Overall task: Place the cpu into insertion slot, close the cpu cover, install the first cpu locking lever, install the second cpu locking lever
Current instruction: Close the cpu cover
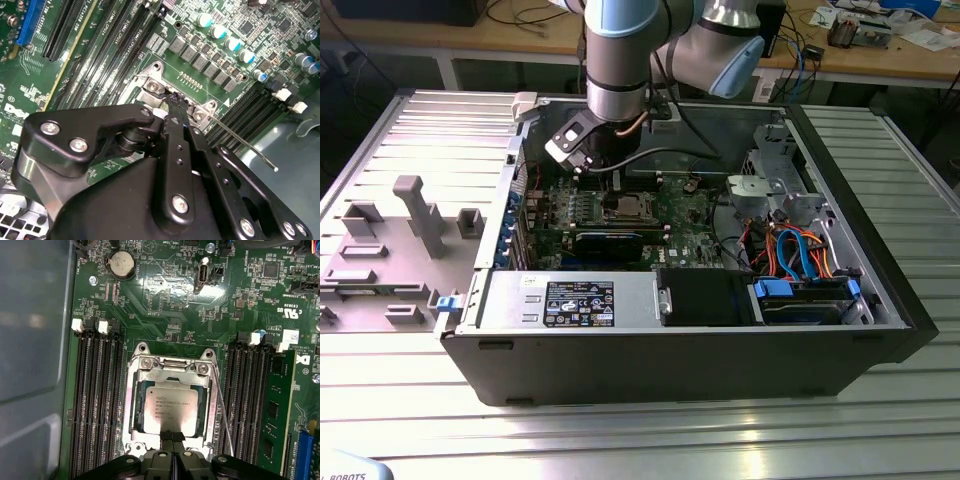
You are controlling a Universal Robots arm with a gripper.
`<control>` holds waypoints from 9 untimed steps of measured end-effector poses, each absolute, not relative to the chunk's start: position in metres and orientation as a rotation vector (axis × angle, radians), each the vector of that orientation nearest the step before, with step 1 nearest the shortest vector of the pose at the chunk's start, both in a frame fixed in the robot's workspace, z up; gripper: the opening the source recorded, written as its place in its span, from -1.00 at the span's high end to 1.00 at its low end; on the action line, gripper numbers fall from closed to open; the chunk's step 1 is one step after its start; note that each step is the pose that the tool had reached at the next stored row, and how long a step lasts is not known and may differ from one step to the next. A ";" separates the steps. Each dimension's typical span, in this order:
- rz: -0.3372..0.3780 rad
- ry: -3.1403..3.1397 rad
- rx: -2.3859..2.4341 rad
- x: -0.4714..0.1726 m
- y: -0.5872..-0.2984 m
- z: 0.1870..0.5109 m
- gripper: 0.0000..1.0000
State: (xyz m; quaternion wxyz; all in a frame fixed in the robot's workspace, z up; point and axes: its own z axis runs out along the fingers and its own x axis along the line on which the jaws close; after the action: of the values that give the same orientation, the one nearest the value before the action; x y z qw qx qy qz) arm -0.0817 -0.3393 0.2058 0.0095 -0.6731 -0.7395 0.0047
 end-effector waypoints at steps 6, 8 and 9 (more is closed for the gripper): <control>0.015 -2.310 -2.101 -0.080 -0.339 0.212 0.79; 0.015 -2.310 -2.101 -0.069 -0.338 0.212 0.79; 0.016 -2.310 -2.101 -0.064 -0.338 0.212 0.79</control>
State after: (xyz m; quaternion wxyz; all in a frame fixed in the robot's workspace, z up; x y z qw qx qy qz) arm -0.0636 -0.3376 0.2121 0.0093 -0.6729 -0.7397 0.0051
